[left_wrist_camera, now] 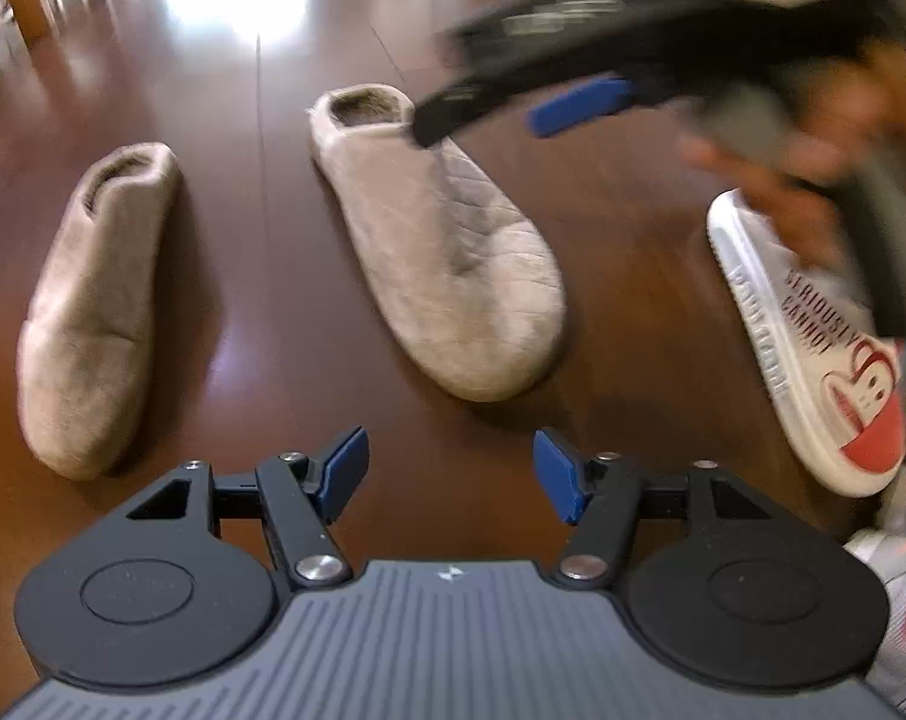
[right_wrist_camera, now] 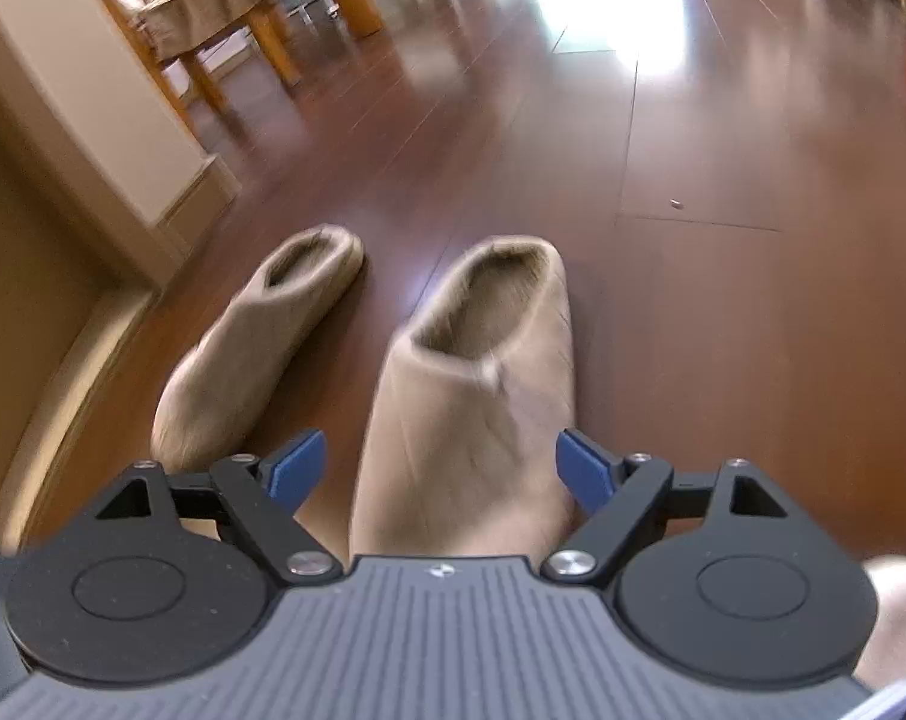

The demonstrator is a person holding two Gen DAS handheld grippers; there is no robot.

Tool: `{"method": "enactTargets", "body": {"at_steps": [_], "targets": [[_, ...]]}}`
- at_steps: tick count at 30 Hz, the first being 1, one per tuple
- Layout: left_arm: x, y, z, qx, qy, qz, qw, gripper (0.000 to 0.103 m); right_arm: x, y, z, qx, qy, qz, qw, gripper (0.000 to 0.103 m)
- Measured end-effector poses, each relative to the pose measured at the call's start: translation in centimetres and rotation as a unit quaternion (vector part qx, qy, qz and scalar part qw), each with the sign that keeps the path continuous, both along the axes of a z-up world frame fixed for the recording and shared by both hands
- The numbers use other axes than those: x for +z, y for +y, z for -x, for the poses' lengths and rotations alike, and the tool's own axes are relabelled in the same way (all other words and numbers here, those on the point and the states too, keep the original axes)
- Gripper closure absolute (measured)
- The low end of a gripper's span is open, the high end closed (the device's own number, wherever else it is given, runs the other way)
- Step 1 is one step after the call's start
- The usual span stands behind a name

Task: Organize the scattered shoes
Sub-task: 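Return the right tool to the beige quilted slippers and grasp one, then carry the beige quilted slipper with the right tool beside the pink-lined sneakers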

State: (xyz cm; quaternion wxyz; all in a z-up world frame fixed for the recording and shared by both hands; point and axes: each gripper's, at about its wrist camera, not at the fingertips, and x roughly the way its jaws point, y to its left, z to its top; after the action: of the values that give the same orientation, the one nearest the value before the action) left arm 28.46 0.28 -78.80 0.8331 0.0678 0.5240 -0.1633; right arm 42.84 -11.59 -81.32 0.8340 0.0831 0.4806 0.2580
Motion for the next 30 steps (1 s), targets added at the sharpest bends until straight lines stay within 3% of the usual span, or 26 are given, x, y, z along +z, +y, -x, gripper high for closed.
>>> {"method": "enactTargets", "body": {"at_steps": [2,4,6,11,16,18,20,22,26,30], "targets": [[0.0,0.7,0.3,0.006,0.007,-0.006,0.9999,0.040,-1.4,1.2,-1.1,-0.014,0.015,-0.006,1.000,0.023],[-0.1,1.1,0.7,0.016,0.015,-0.008,0.9997,0.040,-3.9,2.3,-2.2,-0.030,0.043,-0.007,0.999,0.072],[-0.1,1.4,1.2,0.031,0.019,-0.008,0.9993,0.040,-5.2,2.6,-2.5,-0.045,0.054,-0.012,0.997,0.084],[1.2,1.1,2.8,0.069,0.017,-0.021,0.9973,0.040,-2.5,0.2,0.7,-0.055,0.082,-0.072,0.993,0.086],[5.6,-0.2,5.1,0.074,0.004,-0.068,0.9949,0.040,1.8,-2.4,5.8,-0.075,0.118,-0.103,0.985,0.086],[7.9,-0.8,6.1,0.064,0.001,-0.096,0.9933,0.040,3.4,-3.1,8.7,-0.065,0.111,-0.087,0.988,0.085],[10.7,-2.0,7.4,0.028,-0.001,-0.132,0.9908,0.038,4.0,-4.3,11.4,-0.052,0.133,-0.072,0.987,0.085],[12.2,-3.1,8.3,-0.019,-0.008,-0.161,0.9868,0.028,4.2,-5.5,12.9,-0.042,0.154,-0.059,0.985,0.085],[12.2,-4.5,9.4,-0.082,-0.025,-0.191,0.9778,0.026,3.5,-7.6,15.9,-0.035,0.199,-0.042,0.979,0.085],[7.6,-4.2,9.8,-0.116,-0.016,-0.183,0.9761,0.026,0.2,-8.4,18.7,-0.050,0.228,-0.035,0.972,0.085]]}}
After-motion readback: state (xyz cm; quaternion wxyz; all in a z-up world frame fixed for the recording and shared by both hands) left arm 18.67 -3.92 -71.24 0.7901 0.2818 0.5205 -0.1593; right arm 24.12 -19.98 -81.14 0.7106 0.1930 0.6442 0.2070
